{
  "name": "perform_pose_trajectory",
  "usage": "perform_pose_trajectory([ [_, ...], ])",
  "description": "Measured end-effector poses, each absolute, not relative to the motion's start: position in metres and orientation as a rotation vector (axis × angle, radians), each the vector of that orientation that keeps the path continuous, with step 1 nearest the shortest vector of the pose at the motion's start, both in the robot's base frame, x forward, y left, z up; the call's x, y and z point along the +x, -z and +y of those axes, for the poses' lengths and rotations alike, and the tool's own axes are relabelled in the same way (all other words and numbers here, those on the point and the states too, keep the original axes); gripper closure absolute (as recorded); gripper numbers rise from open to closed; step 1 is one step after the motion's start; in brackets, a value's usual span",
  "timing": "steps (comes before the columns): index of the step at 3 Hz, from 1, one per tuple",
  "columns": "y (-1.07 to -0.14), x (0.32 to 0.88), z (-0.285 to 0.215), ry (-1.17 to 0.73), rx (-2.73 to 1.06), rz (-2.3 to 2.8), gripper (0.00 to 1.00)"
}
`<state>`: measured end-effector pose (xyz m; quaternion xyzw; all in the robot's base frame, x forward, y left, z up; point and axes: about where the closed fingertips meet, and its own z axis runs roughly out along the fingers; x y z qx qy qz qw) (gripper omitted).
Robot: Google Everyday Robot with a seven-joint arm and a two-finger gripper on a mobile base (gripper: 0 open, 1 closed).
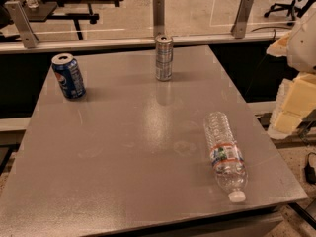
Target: Pick water bottle
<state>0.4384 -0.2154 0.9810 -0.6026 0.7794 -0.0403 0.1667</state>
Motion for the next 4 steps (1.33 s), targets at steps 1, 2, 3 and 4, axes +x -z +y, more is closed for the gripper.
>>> perform_pose_trajectory([
  [1, -0.981, 0.438, -0.215, 0.115, -1.715, 2.219, 0.00],
  [2, -0.981, 0.439, -0.211, 0.105, -1.747, 2.175, 0.00],
  [3, -0.981, 0.439, -0.205, 0.085, -1.800, 2.108, 0.00],
  [4, -0.967, 0.439, -0.190, 0.037, -1.910, 1.981, 0.00],
])
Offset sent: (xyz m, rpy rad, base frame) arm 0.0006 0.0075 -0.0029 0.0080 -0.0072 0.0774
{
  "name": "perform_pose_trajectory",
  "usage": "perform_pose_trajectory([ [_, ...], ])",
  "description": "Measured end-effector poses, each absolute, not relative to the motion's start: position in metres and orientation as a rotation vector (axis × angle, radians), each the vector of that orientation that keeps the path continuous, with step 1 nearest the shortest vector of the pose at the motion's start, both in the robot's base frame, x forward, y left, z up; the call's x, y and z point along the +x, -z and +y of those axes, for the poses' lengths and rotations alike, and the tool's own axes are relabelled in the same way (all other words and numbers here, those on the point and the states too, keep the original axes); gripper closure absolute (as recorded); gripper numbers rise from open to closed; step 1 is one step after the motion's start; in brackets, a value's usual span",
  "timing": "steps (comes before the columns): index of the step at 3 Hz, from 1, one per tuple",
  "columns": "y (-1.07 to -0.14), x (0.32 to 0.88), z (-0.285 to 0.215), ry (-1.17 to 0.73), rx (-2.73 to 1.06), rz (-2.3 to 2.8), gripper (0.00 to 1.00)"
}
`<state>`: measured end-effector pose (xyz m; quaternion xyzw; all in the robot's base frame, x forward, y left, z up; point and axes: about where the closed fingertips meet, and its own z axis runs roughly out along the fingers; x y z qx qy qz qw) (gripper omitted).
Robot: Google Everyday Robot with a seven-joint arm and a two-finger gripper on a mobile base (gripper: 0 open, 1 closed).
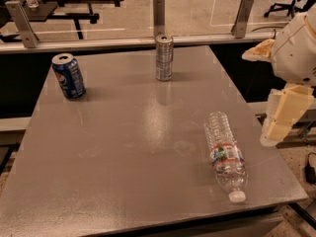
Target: Pick water bottle
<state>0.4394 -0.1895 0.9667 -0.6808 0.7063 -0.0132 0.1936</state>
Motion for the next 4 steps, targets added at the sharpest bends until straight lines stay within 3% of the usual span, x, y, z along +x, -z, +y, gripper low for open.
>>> perform_pose_trajectory([
  [4, -0.909, 0.404, -0.149, -0.008, -2.757, 0.985, 0.00],
])
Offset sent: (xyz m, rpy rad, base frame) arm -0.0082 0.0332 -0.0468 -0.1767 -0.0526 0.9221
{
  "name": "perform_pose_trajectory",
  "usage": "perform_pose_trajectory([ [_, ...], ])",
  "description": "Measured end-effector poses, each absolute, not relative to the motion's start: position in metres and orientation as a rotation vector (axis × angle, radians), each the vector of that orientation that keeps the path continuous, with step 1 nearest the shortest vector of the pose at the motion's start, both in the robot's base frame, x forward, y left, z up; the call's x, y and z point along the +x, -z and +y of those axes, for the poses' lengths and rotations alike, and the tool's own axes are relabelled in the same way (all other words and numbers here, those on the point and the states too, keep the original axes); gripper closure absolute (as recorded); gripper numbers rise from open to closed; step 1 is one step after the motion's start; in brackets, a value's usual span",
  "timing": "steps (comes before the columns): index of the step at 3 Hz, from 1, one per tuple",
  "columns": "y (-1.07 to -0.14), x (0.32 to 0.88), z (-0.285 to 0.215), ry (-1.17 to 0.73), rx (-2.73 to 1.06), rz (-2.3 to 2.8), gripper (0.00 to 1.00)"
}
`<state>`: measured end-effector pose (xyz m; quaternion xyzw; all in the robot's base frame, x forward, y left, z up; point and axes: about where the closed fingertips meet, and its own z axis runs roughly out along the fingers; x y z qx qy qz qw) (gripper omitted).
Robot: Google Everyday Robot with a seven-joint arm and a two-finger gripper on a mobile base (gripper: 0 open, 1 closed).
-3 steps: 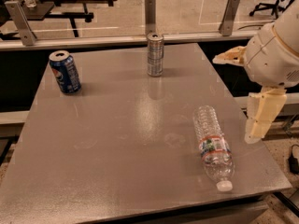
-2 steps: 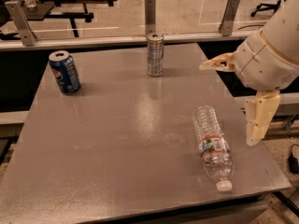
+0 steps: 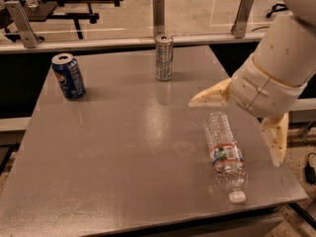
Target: Pick water bottle
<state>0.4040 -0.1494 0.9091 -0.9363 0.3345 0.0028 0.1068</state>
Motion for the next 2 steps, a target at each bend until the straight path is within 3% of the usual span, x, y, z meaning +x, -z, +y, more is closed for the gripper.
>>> perform_pose_trajectory([
  [2, -0.873, 0.389, -0.141, -0.005, -2.902, 0.680, 0.00],
])
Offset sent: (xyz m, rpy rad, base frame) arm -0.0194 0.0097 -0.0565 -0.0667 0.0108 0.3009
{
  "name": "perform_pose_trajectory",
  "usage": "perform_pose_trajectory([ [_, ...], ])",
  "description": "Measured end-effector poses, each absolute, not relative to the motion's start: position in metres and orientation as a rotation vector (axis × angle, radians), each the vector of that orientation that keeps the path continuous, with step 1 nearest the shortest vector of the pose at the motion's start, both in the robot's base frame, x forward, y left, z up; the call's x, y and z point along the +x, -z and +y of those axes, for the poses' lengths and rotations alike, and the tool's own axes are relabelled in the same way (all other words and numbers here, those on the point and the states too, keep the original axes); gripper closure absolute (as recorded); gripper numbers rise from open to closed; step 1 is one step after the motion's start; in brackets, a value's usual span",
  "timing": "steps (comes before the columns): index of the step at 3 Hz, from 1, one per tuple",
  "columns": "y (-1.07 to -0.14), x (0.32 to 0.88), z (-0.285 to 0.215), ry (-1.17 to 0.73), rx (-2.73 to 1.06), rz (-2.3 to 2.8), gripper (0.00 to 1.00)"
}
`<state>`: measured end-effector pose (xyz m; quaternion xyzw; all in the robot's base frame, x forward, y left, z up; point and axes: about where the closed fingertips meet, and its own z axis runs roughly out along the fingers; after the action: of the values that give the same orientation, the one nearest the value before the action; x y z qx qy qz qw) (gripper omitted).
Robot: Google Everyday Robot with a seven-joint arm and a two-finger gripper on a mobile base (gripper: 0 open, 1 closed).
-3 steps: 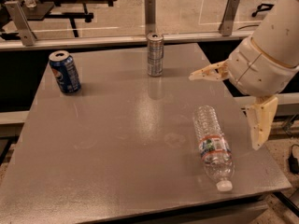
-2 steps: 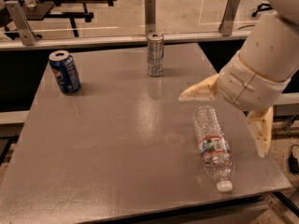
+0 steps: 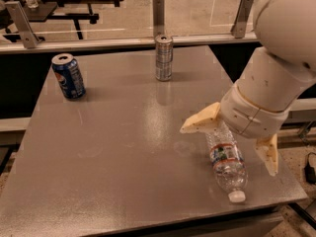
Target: Pick water bottle
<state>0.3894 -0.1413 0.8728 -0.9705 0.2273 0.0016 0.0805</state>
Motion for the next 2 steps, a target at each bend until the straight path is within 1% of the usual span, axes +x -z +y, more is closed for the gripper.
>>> perform_pose_trajectory([
  [2, -0.8519, 0.3947, -0.1267, -0.022, -2.950, 0.582, 0.00],
])
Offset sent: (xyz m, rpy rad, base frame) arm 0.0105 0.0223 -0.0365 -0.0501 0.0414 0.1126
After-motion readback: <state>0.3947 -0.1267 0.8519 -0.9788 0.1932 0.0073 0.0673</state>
